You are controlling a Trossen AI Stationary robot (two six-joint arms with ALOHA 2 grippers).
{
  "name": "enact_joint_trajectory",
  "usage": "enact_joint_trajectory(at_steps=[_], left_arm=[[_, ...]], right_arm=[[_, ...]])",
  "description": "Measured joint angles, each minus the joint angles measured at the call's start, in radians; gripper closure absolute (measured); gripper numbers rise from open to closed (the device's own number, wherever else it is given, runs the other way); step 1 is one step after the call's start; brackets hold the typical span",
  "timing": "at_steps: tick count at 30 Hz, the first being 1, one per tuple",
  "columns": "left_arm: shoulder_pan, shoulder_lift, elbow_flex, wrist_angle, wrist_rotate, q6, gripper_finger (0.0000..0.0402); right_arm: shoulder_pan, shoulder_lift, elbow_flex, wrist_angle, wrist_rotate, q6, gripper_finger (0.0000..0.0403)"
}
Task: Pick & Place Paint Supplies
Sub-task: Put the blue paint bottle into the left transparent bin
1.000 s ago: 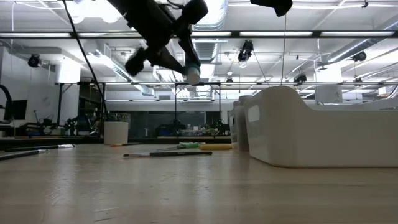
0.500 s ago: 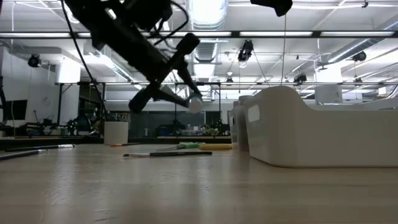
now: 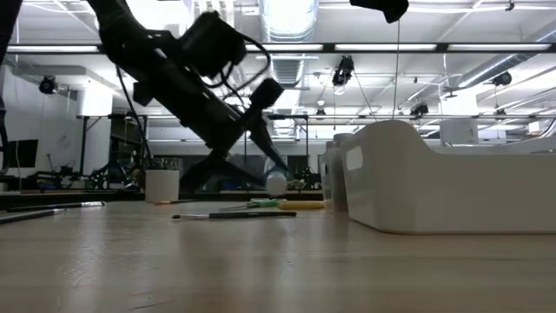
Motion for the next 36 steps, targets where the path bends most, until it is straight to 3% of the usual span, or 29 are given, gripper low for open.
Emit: enact_joint_trajectory(at_steps=[6, 14, 21, 29, 36], left_arm=[[0.024, 0.046, 0.092, -0.163, 0.067, -0.019, 0.0261], [0.048, 0.047, 0.230, -0.477, 0.073, -0.045, 0.0261], [0.055, 0.048, 0.234, -0.515, 0.113, -0.084, 0.0261], [0.073, 0.131, 0.266, -0.489, 0.200, -0.093, 0.0261], [0.079, 0.126, 0.273, -0.518, 0.181, -0.071, 0.0261]], right_arm=[[0.000, 0.000, 0.000, 0.000, 0.000, 0.000, 0.0161], [0.000, 0.000, 0.000, 0.000, 0.000, 0.000, 0.0161], [0.000, 0.000, 0.000, 0.000, 0.000, 0.000, 0.0161], [0.000, 0.000, 0.000, 0.001, 0.001, 0.000, 0.0161], [0.000, 0.000, 0.000, 0.000, 0.001, 0.000, 0.0161]])
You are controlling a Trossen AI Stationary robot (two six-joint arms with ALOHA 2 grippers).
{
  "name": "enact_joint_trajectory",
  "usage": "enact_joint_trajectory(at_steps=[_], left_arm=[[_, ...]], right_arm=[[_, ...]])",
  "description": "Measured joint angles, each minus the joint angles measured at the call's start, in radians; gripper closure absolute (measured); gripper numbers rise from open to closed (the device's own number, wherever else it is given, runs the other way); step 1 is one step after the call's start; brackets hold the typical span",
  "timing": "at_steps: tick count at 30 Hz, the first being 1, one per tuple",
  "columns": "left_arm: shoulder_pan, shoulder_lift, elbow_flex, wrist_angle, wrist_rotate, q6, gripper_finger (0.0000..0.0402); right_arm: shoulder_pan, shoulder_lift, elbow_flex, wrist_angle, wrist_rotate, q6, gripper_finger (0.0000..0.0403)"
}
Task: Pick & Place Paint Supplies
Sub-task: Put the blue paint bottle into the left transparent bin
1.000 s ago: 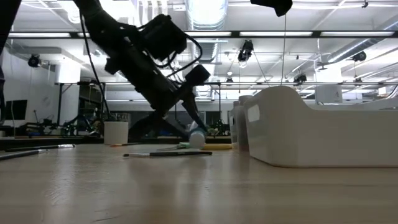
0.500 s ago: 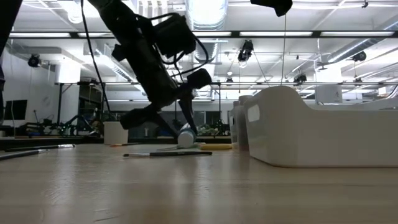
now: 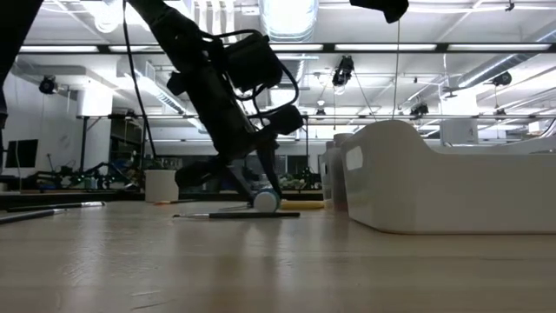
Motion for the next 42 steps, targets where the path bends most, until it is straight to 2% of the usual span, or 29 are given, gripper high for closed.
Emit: enact_joint_trajectory(at_steps=[5, 14, 19, 24, 33, 37, 42], left_arm=[[0.002, -0.001, 0.002, -0.013, -0.014, 0.000, 0.0238], [0.002, -0.001, 0.001, 0.017, -0.015, 0.011, 0.0112], [0.001, -0.045, -0.005, -0.031, -0.047, 0.058, 0.0082], [0.000, -0.140, -0.005, -0.114, -0.108, 0.096, 0.0083], [-0.092, -0.338, -0.050, -0.155, -0.432, 0.293, 0.0138], [-0.148, -0.410, -0.124, -0.094, -0.513, 0.332, 0.0168], [-0.231, -0.482, -0.269, 0.067, -0.574, 0.353, 0.0186]], right_arm=[[0.000, 0.000, 0.000, 0.000, 0.000, 0.000, 0.0161], [0.000, 0.000, 0.000, 0.000, 0.000, 0.000, 0.0161], [0.000, 0.000, 0.000, 0.000, 0.000, 0.000, 0.0161], [0.000, 0.000, 0.000, -0.001, 0.000, 0.000, 0.0161], [0.000, 0.000, 0.000, 0.000, 0.000, 0.000, 0.0161], [0.000, 0.000, 0.000, 0.000, 0.000, 0.000, 0.0161], [0.000, 0.000, 0.000, 0.000, 0.000, 0.000, 0.0161]])
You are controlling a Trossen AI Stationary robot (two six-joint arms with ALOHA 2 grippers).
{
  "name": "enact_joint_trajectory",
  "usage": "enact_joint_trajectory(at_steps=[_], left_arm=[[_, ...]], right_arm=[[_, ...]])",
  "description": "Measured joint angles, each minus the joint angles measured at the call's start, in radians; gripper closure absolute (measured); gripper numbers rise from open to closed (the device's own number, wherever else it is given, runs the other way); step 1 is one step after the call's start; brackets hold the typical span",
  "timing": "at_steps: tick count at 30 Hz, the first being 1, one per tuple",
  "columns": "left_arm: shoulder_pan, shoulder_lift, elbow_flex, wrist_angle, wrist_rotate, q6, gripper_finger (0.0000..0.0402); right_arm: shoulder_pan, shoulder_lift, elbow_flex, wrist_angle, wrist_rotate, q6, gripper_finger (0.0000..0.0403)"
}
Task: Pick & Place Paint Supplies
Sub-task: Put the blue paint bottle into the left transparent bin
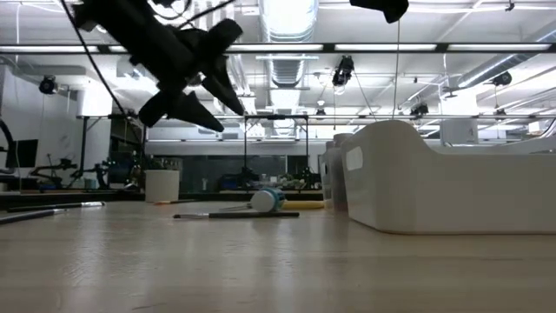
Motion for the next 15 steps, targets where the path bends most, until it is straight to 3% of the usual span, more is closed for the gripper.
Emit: enact_joint_trajectory(at_steps=[3, 9, 15], left_arm=[[-0.032, -0.048, -0.108, 0.143, -0.027, 0.070, 0.0187], [-0.069, -0.138, -0.328, 0.563, -0.033, 0.391, 0.0182], [-0.075, -0.162, -0.486, 0.923, -0.070, 0.607, 0.0132]], right_arm=[[0.000, 0.000, 0.000, 0.000, 0.000, 0.000, 0.0161], [0.000, 0.000, 0.000, -0.001, 0.000, 0.000, 0.0161], [0.000, 0.000, 0.000, 0.000, 0.000, 0.000, 0.0161]])
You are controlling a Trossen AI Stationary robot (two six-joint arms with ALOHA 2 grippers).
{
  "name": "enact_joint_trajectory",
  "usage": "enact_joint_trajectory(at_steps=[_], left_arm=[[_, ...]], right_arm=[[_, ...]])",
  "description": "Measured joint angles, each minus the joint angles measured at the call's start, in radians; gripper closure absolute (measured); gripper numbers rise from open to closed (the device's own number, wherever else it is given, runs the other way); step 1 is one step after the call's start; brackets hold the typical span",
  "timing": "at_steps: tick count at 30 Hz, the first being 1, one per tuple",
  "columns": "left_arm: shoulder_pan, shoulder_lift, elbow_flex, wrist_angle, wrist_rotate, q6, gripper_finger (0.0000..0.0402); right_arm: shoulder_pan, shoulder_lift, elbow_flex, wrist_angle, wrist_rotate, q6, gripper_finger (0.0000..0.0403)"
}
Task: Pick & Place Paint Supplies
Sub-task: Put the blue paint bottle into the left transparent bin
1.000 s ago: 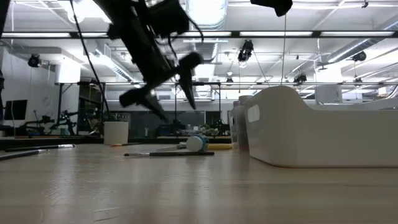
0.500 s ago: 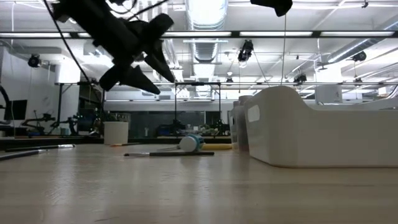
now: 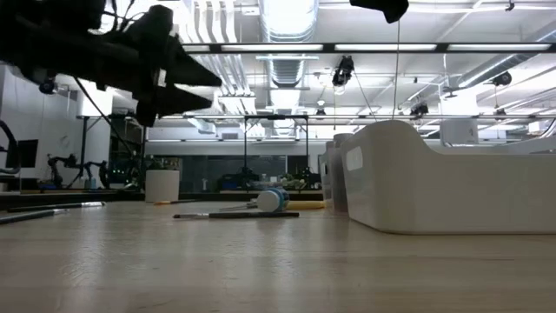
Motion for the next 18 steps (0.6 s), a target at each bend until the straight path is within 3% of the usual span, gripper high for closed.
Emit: enact_joint_trajectory(at_steps=[6, 12, 18], left_arm=[[-0.001, 0.000, -0.006, 0.092, 0.008, 0.165, 0.0072], [0.000, 0.000, 0.018, 0.088, 0.011, 0.197, 0.0030], [0.000, 0.000, 0.019, 0.082, 0.011, 0.200, 0.0014]], right_arm=[[0.000, 0.000, 0.000, 0.000, 0.000, 0.000, 0.0161], [0.000, 0.000, 0.000, -0.001, 0.000, 0.000, 0.0161], [0.000, 0.000, 0.000, -0.001, 0.000, 0.000, 0.0161]])
